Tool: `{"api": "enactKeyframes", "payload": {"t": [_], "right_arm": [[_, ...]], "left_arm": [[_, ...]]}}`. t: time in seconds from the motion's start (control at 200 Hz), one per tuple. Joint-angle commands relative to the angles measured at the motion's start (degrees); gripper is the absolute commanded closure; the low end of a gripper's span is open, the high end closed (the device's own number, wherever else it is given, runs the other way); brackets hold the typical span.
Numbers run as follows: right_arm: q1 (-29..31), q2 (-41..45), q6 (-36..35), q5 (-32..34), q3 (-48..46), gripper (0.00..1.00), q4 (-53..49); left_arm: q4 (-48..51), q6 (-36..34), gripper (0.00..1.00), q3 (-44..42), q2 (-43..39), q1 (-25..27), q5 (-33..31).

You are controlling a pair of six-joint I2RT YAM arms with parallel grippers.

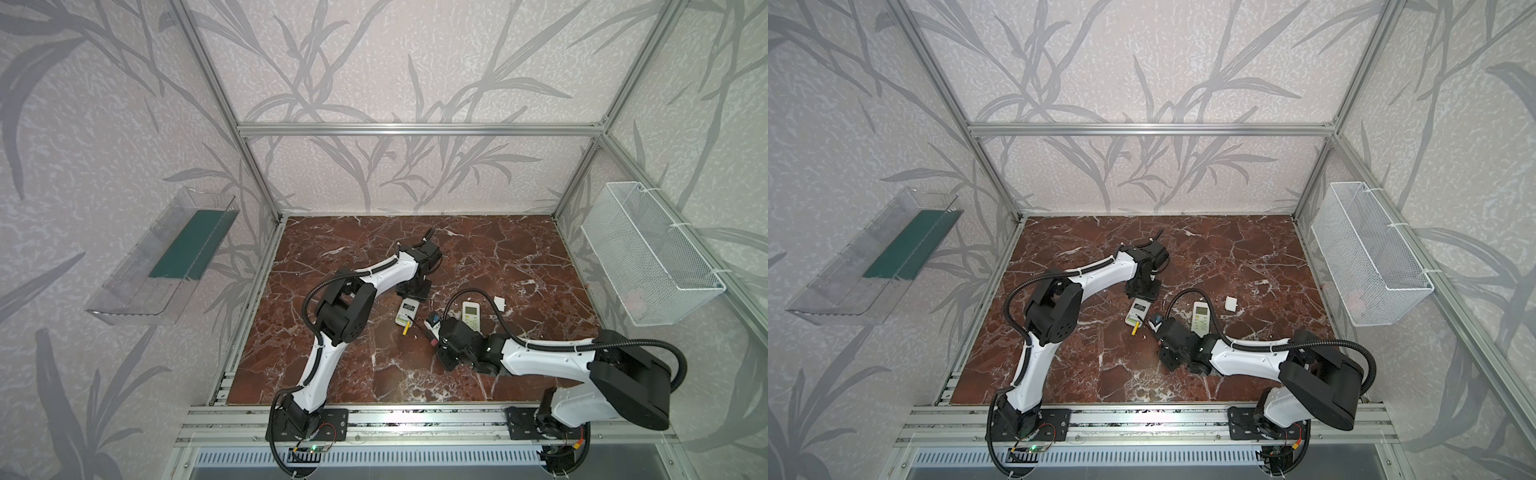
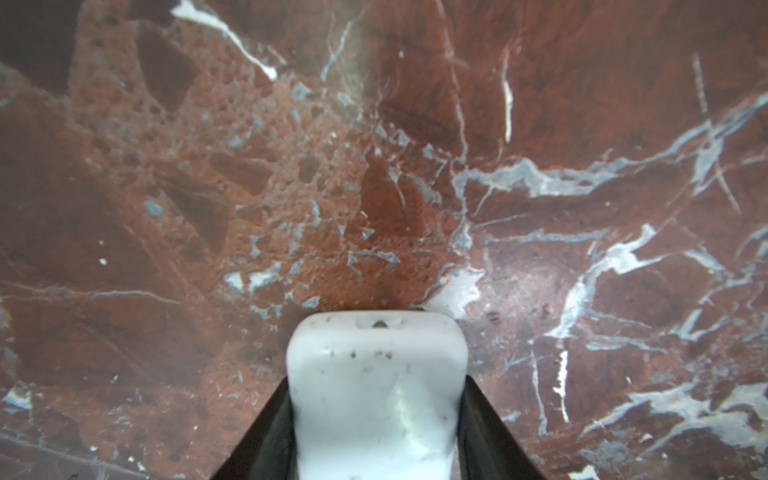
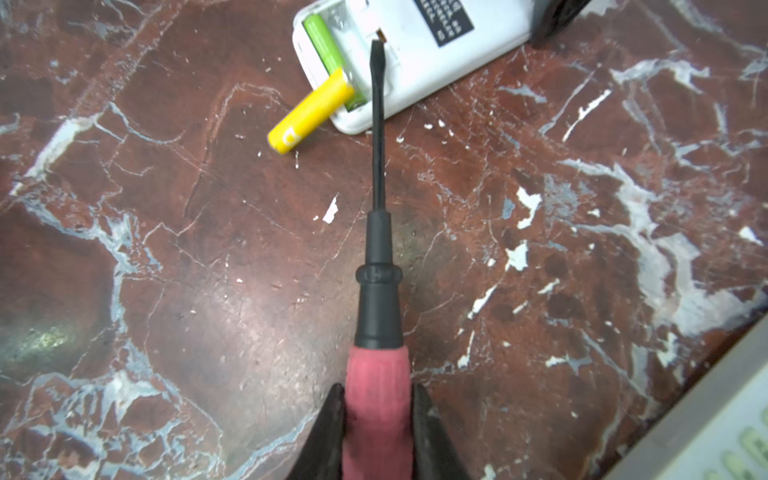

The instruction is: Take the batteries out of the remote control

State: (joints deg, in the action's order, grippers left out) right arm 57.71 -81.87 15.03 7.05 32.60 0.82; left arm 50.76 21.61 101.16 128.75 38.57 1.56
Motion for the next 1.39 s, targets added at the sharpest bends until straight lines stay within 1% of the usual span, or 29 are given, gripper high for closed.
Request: {"api": "enactKeyframes", "payload": {"t": [0.0,0.07,0.13,0.165,0.21,0.215,0.255,0.315,0.365,0.52,0.685,0.815,0.99,1.055,1.115,1.145,1.215,1.28,1.39], "right_arm": [[0.26,1.01,1.39,2.41,0.33,1.00,0.35],[0.21,1.63,1.85,4.36,1.18,1.00,-1.62],[0.23,3.03,0.31,2.94,1.17,1.00,-1.26],[0.29,4.62,-1.61,0.30,0.75,1.00,-0.19],[0.56,6.85,-5.12,-5.12,-0.08,1.00,2.11],[1.39,7.35,-5.80,-6.19,-0.26,1.00,2.51],[3.36,8.66,-7.47,-8.73,-0.51,1.00,3.25],[4.07,9.79,-8.21,-15.28,-1.24,1.00,4.78],[4.28,8.99,-7.19,-17.85,-1.85,1.00,5.38],[4.41,1.82,-3.93,-16.41,-3.30,1.00,7.67],[4.34,-3.09,-2.00,-14.67,-3.79,1.00,11.22],[4.23,-6.64,-1.08,-12.24,-3.01,1.00,10.65],[3.77,-7.54,-0.18,-8.20,-2.10,1.00,7.45],[3.45,-7.17,0.01,-6.95,-2.10,1.00,6.41],[3.08,-6.84,-0.27,-6.38,-2.11,1.00,5.46],[2.87,-6.64,-0.56,-6.13,-2.10,1.00,4.99],[2.58,-6.30,-1.19,-5.91,-1.86,1.00,4.06],[2.41,-6.10,-1.66,-5.82,-1.66,1.00,3.49],[2.14,-6.07,-2.11,-5.82,-0.92,1.00,2.05]], "left_arm": [[-3.75,0.98,1.00,-3.19,9.01,0.45,4.23],[-3.82,1.07,1.00,-2.79,9.39,0.07,4.16],[-3.74,1.15,1.00,-2.42,9.77,-0.30,4.14],[-3.74,1.16,1.00,-2.23,9.93,-0.57,4.23],[-3.87,1.25,1.00,-2.18,10.03,-0.87,4.51],[-3.85,1.25,1.00,-2.15,10.03,-0.86,4.55],[-3.92,1.25,1.00,-2.11,9.97,-1.21,4.64],[-4.00,1.16,1.00,-1.99,9.93,-1.69,4.84],[-4.03,1.16,1.00,-1.94,9.78,-2.15,4.78],[-4.18,1.07,1.00,-2.02,9.42,-3.14,4.91],[-4.14,0.98,1.00,-2.33,8.89,-3.88,4.99],[-3.74,0.98,1.00,-2.52,8.42,-4.08,4.73],[-4.00,2.84,1.00,-4.20,6.88,-4.54,3.43],[-4.00,3.96,0.94,-4.89,6.43,-4.90,3.10],[-4.16,4.89,0.85,-5.63,5.80,-5.27,3.00],[-4.30,5.38,0.79,-6.13,5.35,-5.42,2.84],[-4.92,6.19,0.70,-7.39,4.31,-5.79,2.48],[-5.15,6.96,0.60,-8.19,3.43,-6.18,2.12],[-5.15,8.29,0.53,-9.22,1.94,-6.75,0.93]]}}
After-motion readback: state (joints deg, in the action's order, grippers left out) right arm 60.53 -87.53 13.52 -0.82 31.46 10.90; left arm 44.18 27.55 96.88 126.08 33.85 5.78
